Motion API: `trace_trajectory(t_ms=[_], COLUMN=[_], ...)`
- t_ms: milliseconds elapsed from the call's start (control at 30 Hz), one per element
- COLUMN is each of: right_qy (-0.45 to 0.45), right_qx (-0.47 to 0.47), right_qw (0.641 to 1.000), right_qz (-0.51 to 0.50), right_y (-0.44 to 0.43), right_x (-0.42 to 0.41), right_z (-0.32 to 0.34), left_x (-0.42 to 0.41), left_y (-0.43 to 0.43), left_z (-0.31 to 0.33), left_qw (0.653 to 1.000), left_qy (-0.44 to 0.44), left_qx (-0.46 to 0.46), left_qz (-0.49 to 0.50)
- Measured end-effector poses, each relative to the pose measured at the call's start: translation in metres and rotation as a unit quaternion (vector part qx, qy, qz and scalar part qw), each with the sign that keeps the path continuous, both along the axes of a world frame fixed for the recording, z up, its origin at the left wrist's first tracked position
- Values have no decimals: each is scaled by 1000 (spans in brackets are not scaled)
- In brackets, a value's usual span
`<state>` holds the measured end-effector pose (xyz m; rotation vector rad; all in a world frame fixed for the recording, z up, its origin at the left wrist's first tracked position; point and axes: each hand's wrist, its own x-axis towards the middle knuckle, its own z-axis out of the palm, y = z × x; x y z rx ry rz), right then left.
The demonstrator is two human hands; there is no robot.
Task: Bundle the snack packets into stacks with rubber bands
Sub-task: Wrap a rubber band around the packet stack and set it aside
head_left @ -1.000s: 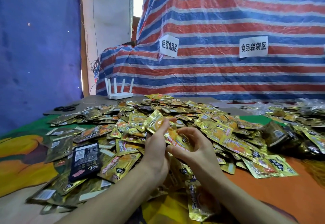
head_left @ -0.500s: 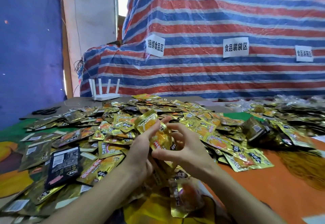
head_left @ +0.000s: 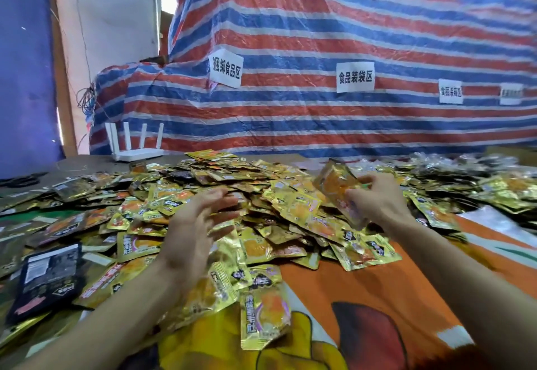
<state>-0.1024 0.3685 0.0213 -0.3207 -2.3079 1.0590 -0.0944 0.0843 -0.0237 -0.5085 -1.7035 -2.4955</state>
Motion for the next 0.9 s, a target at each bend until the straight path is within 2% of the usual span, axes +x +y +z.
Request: trace_trajectory(t_ms=[133, 233, 267, 333, 367, 400, 467, 533, 567, 600, 633, 667, 733, 767, 833, 900], right_qy=[-51, -119, -144, -173, -166, -141, -41, 7, -12, -54, -105, -146, -203, -224, -227, -187], right_qx=[97, 197, 241, 309, 329, 336, 313, 249, 209, 186, 200, 243, 337, 350, 319, 304], right_qw=[989, 959, 940, 902, 891, 892, 930, 968, 967, 947, 921, 896, 861, 858, 876, 892], right_qz=[-97, -168, -196, -249, -266, -266, -191, 21, 148, 254, 317, 342, 322, 303, 283, 278], right_y=[36, 49, 49, 46, 42, 38, 27, 9, -4, -19, -33, -45, -62, -68, -71, -69], right_x=[-12, -15, -14, -14, -13, -14, -16, -15, -13, -11, -11, -15, -23, -26, -31, -32], right_z=[-20, -40, -45, -49, -49, -47, -44, -36, -30, -26, -24, -25, -27, -27, -30, -37], left_x=[-1, -1, -2, -6, -7, -7, -7, -9, -10, -10, -10, -11, -16, -19, -25, -29], left_y=[0, -1, -3, -8, -10, -14, -25, -37, -42, -45, -47, -48, -48, -48, -48, -46], left_z=[0, -3, -4, -8, -7, -4, 6, 16, 19, 21, 21, 18, 9, 5, -3, -6], left_qw=[996, 976, 952, 853, 806, 778, 750, 723, 714, 710, 708, 704, 690, 683, 681, 701], left_qy=[50, 103, 141, 222, 249, 257, 247, 238, 240, 239, 229, 210, 159, 135, 106, 108], left_qx=[-74, -182, -258, -434, -486, -512, -556, -625, -647, -658, -667, -679, -706, -718, -724, -705], left_qz=[29, 64, 91, 184, 229, 257, 259, 177, 123, 73, 33, 8, -5, -2, -1, 9])
